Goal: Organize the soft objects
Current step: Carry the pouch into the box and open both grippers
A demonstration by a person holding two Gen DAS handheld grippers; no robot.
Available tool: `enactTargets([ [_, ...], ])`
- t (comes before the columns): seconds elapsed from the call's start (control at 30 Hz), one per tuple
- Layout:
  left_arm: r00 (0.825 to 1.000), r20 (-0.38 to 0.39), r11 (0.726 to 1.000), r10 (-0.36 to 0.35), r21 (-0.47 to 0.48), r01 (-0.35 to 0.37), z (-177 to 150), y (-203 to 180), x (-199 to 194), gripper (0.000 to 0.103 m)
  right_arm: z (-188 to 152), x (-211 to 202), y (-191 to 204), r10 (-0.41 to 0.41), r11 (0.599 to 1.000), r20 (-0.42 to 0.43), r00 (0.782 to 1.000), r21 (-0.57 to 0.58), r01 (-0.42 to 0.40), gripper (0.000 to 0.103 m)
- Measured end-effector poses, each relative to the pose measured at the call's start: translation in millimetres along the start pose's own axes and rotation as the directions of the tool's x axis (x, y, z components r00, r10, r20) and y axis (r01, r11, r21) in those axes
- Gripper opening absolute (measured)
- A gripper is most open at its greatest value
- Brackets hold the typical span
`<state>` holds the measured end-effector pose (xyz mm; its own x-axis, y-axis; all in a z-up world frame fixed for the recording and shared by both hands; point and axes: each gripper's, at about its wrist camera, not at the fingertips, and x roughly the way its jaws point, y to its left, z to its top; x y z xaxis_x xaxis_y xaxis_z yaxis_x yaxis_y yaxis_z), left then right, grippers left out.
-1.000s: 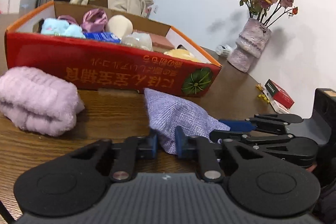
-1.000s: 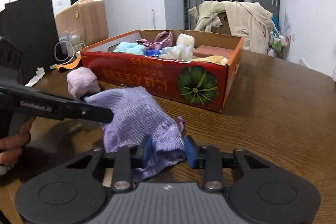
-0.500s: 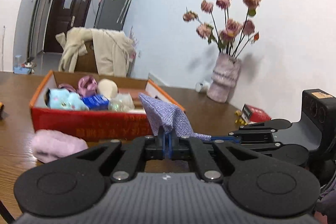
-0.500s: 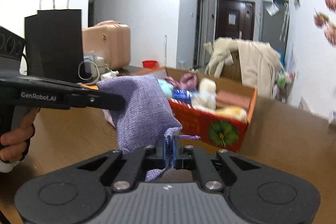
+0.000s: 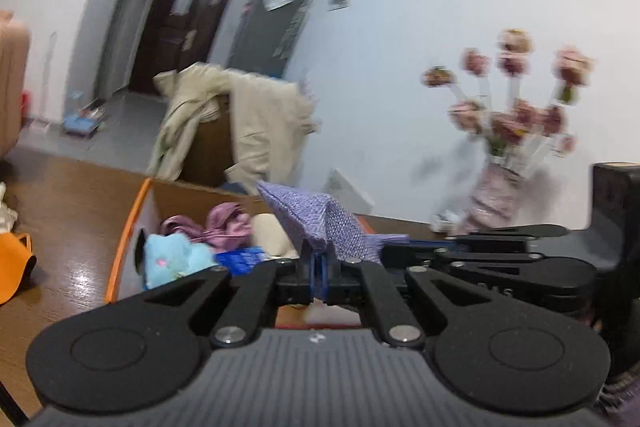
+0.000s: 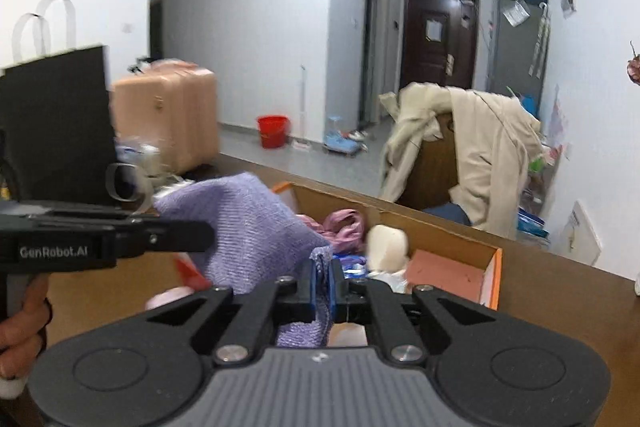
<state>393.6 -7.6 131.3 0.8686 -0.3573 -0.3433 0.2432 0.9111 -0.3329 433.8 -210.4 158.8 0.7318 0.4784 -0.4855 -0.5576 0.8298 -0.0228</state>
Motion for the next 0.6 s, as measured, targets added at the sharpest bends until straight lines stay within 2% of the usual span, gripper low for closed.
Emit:
enactTargets([
  [0.17, 0.994, -0.095, 0.998, 0.058, 0.024, -0.056, -17.0, 23.5, 56.2, 0.004, 2.2, 68.6, -10.7, -0.027, 1.0, -0.105, 0.994, -0.009, 0.026, 0.006],
  [0.23, 0.983, -0.158, 0.994, 0.091, 0.067, -0.081, -25.9, 27.3, 72.7, 0.004, -4.8, 93.7, -10.7, -0.037, 0.999, -0.164, 0.986, -0.029, 0.033, 0.006],
  [0.3, 0.973, -0.213, 0.993, 0.093, 0.091, -0.075, -32.0, 31.5, 81.8, 0.006, -10.7, 115.2, -9.5, -0.034, 0.999, -0.234, 0.972, -0.045, 0.024, 0.006],
  [0.37, 0.978, -0.2, 0.995, 0.066, 0.092, -0.048, -32.9, 36.1, 77.8, 0.01, -15.7, 128.1, -9.5, -0.04, 0.998, -0.281, 0.959, -0.052, 0.026, 0.009],
  [0.4, 0.977, -0.204, 0.995, 0.061, 0.085, -0.044, -31.6, 38.9, 75.2, 0.015, -18.0, 131.9, -8.9, -0.036, 0.998, -0.298, 0.954, -0.058, 0.019, 0.012],
  [0.43, 0.977, -0.204, 0.996, 0.057, 0.078, -0.042, -30.4, 41.6, 70.5, 0.027, -19.9, 133.2, -8.5, -0.043, 0.998, -0.298, 0.954, -0.059, 0.026, 0.013],
  [0.47, 0.978, -0.199, 0.996, 0.061, 0.074, -0.047, -27.8, 42.8, 65.7, 0.044, -20.5, 133.1, -7.6, -0.056, 0.997, -0.293, 0.954, -0.066, 0.039, 0.017],
  [0.5, 0.98, -0.186, 0.996, 0.07, 0.075, -0.057, -25.8, 44.2, 58.3, 0.048, -20.6, 132.9, -6.5, -0.061, 0.996, -0.291, 0.955, -0.073, 0.041, 0.017],
  [0.6, 0.984, -0.155, 0.992, 0.085, 0.105, -0.069, -17.7, 41.9, 36.4, 0.049, -16.2, 122.4, -4.4, -0.055, 0.997, -0.269, 0.962, -0.067, 0.038, 0.018],
])
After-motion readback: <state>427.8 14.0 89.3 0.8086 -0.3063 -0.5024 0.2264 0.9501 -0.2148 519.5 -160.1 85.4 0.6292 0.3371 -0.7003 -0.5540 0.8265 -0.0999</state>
